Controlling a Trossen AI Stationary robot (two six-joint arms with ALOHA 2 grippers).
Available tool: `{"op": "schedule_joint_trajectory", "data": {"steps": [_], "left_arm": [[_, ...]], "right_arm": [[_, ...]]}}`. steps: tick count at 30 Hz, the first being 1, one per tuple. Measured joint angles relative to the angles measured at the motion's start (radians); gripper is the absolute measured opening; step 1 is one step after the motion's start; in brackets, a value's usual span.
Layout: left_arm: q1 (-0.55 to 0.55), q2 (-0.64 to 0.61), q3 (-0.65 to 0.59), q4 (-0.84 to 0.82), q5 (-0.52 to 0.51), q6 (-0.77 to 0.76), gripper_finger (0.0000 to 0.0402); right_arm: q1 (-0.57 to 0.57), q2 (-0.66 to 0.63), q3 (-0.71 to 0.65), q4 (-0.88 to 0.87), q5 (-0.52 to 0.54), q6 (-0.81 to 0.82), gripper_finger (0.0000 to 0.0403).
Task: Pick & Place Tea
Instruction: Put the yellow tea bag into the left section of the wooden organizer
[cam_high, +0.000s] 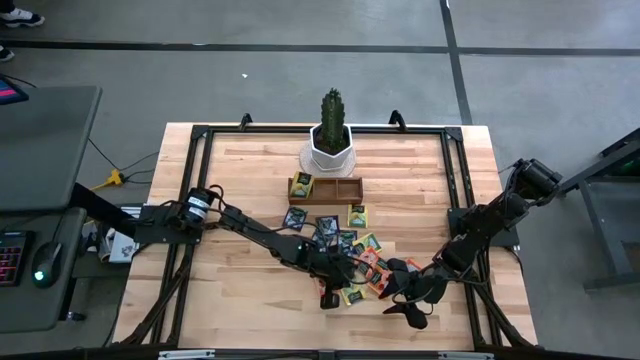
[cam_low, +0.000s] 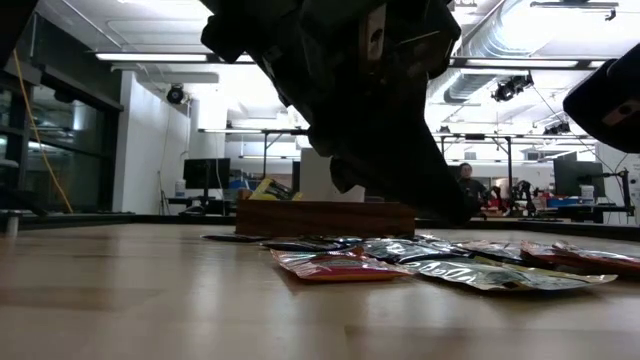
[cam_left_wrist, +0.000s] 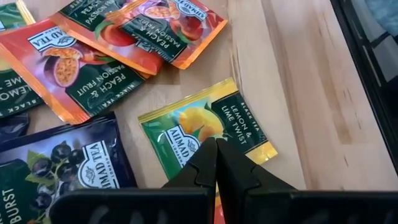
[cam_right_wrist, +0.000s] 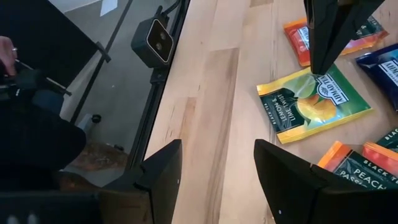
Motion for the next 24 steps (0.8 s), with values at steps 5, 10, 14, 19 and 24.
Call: {"op": "schedule_joint_trajectory", "data": {"steps": [5,10,14,19,24], "left_arm": [[0.001,0.000,0.000,0.000,-0.012,0.004,0.0000],[0.007,0.000,0.000,-0.001,-0.004,0.008,0.0000],[0.006,0.000,0.000,-0.001,-0.001,0.001,0.0000],[0.006,0.000,0.000,-0.003,-0.001,0.003,0.0000],[0.006,0.000,0.000,-0.008,0.003,0.006,0.0000]], "right_arm": [[0.000,0.000,0.000,0.000,0.000,-0.022,0.0197],[0.000,0.000,0.000,0.000,0.000,-0.048,0.0197],[0.000,0.000,0.000,0.000,0.000,-0.045,0.0197],[0.000,0.000,0.000,0.005,0.003,-0.044,0.0197],[0.000,0.000,0.000,0.064,0.014,-0.060,0.0197]]}}
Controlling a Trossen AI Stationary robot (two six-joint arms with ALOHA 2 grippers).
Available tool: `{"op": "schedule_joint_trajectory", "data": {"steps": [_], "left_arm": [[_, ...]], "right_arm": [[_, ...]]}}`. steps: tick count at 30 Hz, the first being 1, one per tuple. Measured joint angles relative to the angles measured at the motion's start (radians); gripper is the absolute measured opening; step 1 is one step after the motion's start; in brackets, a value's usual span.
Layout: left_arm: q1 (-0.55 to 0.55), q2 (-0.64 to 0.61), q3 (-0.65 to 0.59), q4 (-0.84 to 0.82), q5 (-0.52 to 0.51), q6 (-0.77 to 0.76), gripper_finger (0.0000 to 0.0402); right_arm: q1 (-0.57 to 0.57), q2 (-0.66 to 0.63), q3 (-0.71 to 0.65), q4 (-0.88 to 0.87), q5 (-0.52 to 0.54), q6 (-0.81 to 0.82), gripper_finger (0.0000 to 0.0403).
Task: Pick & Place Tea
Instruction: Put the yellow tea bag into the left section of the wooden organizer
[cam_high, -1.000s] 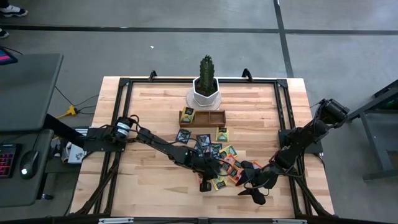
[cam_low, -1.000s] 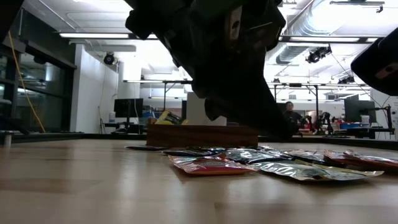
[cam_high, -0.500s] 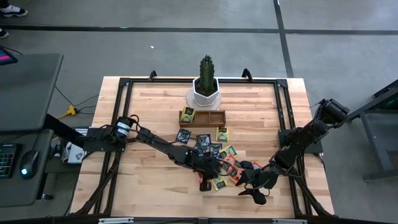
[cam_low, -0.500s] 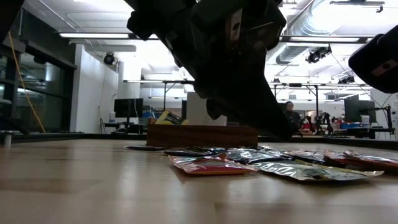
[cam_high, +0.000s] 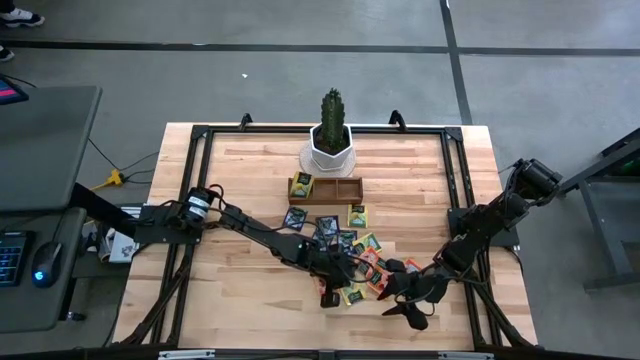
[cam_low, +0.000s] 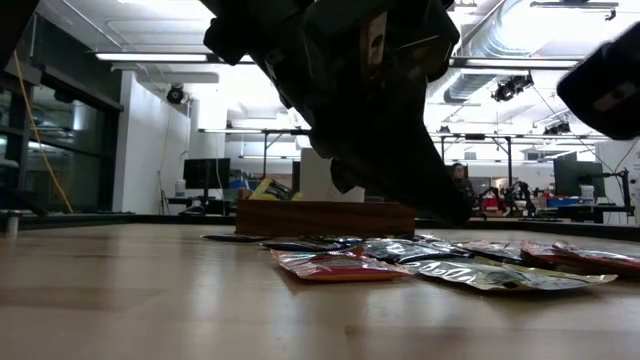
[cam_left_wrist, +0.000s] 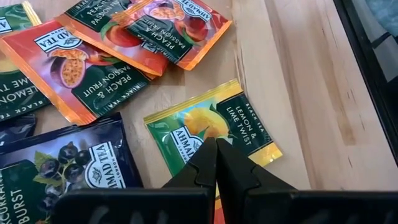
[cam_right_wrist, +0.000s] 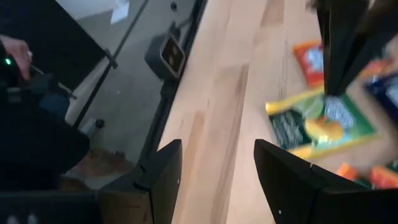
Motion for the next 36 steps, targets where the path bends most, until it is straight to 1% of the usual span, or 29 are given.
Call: {"op": "schedule_joint_trajectory", "data": {"steps": [4,7,11,18,25,28,32,36], "left_arm": [[0.000,0.000,0.000,-0.023,0.001,0.001,0.0000],[0.000,0.000,0.000,-0.026,0.001,0.001,0.0000],[0.000,0.000,0.000,-0.032,0.000,0.002,0.0000],[0.000,0.000,0.000,-0.034,0.000,0.002,0.0000],[0.000,0.001,0.000,-0.034,0.000,0.012,0.0000],[0.007,0.033,0.001,-0.005,0.004,0.009,0.0000],[0.007,0.058,0.003,0.037,0.054,-0.016,0.0000],[0.006,0.063,0.002,0.025,0.025,-0.041,0.0000]], "right_arm": [[0.000,0.000,0.000,0.049,0.075,-0.031,0.0197],[-0.012,0.000,0.000,0.055,0.097,-0.033,0.0197],[-0.038,0.011,0.000,0.058,0.093,-0.033,0.0197],[-0.078,0.066,0.000,0.109,0.041,-0.032,0.0197],[-0.079,0.108,0.000,0.137,0.017,-0.021,0.0197],[-0.079,0.117,0.000,0.138,0.016,-0.011,0.0197],[-0.079,0.118,0.000,0.139,0.016,-0.011,0.0197],[-0.079,0.118,0.000,0.146,0.016,0.004,0.0197]]}}
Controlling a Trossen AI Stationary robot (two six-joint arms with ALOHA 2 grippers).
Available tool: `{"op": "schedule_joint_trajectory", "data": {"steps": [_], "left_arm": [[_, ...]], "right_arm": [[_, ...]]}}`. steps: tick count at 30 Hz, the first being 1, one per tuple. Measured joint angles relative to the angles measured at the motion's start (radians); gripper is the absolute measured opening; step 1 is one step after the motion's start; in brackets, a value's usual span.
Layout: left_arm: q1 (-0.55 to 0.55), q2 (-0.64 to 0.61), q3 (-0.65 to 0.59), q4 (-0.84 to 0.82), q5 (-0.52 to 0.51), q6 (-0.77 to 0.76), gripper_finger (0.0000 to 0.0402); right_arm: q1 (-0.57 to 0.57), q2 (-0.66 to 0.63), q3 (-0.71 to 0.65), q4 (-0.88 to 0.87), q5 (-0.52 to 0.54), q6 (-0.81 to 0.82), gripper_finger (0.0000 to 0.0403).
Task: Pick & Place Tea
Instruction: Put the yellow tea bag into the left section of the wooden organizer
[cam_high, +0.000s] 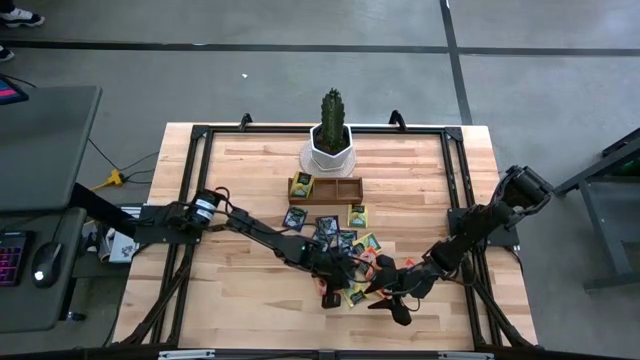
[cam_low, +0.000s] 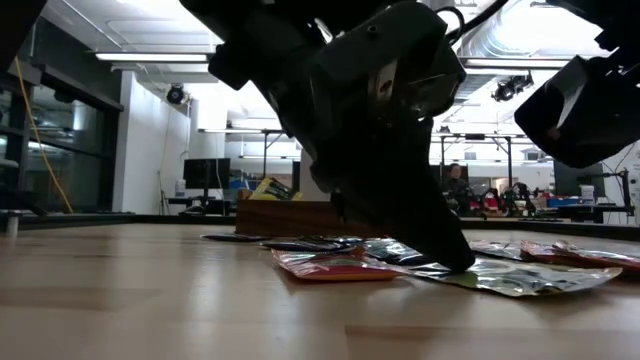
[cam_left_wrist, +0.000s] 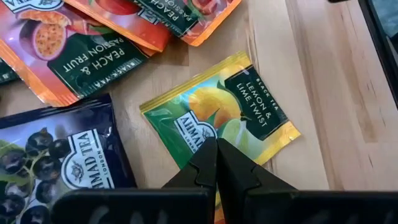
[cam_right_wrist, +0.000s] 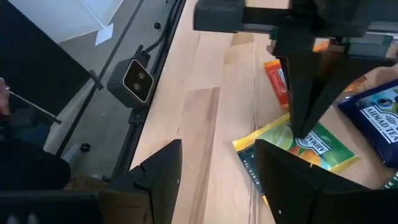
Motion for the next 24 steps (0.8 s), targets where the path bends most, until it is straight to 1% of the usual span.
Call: {"op": "schedule_joint_trajectory", "data": {"steps": [3,6,9,12,17,24], "left_arm": [[0.001,0.000,0.001,-0.013,0.002,-0.005,0.0000],[0.000,0.000,0.002,-0.058,0.007,-0.027,0.0000],[0.001,0.034,0.003,-0.056,0.026,-0.059,0.0000],[0.001,0.040,0.003,-0.042,0.036,-0.071,0.0000],[0.001,0.063,0.001,0.008,0.049,-0.078,0.0000],[0.006,0.064,0.000,0.015,0.062,-0.087,0.0000]], "right_arm": [[0.001,0.000,0.000,-0.018,0.000,0.000,0.0197],[0.001,0.007,0.000,-0.052,0.004,-0.001,0.0197],[0.001,0.028,0.000,-0.070,0.000,-0.019,0.0197],[0.001,0.050,0.000,-0.069,0.004,-0.070,0.0197],[0.000,0.064,0.000,-0.142,0.024,-0.167,0.0197],[0.000,0.064,0.000,-0.189,0.026,-0.383,0.0197]]}}
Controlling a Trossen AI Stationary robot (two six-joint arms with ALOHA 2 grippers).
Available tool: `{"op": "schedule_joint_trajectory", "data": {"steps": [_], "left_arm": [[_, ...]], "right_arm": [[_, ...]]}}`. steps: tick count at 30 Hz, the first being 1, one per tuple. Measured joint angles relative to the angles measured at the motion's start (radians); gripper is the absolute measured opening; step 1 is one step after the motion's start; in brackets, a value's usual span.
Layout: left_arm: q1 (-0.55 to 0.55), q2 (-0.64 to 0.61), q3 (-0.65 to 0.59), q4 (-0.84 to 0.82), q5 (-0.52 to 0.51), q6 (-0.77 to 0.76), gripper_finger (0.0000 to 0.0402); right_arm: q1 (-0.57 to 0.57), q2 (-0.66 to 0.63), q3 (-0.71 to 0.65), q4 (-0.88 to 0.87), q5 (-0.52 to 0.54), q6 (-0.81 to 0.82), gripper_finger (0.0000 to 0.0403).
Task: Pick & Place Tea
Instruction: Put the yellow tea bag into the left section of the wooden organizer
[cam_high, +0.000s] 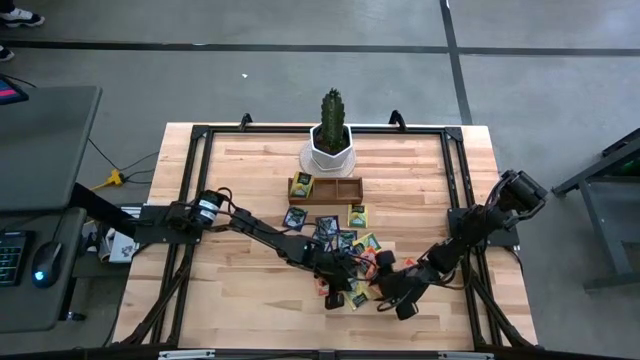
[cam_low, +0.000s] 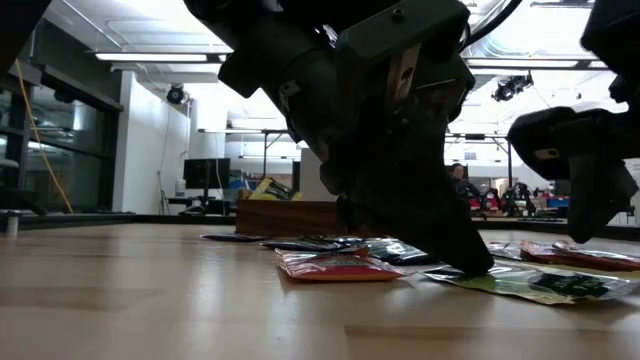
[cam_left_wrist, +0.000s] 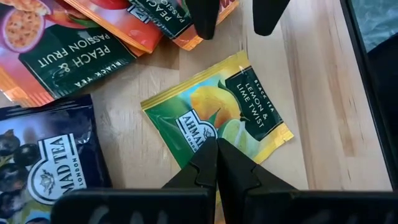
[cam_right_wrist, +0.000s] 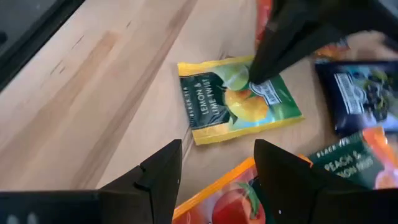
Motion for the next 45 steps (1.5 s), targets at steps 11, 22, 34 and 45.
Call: {"op": "schedule_joint_trajectory", "data": {"steps": [11,22,34,45], "left_arm": [[0.000,0.000,0.000,0.000,-0.008,0.007,0.0000],[0.000,0.000,-0.001,0.011,-0.007,0.006,0.0000],[0.000,0.002,-0.002,0.034,-0.002,-0.008,0.0000],[0.000,0.002,-0.002,0.035,0.009,-0.006,0.0000]], "right_arm": [[0.003,0.001,0.054,-0.030,-0.011,-0.230,0.0197],[0.040,0.141,0.145,-0.083,0.046,-0.282,0.0197],[0.047,0.195,0.177,-0.153,0.165,-0.249,0.0197],[0.030,0.194,0.167,-0.192,0.213,-0.255,0.0197]]}}
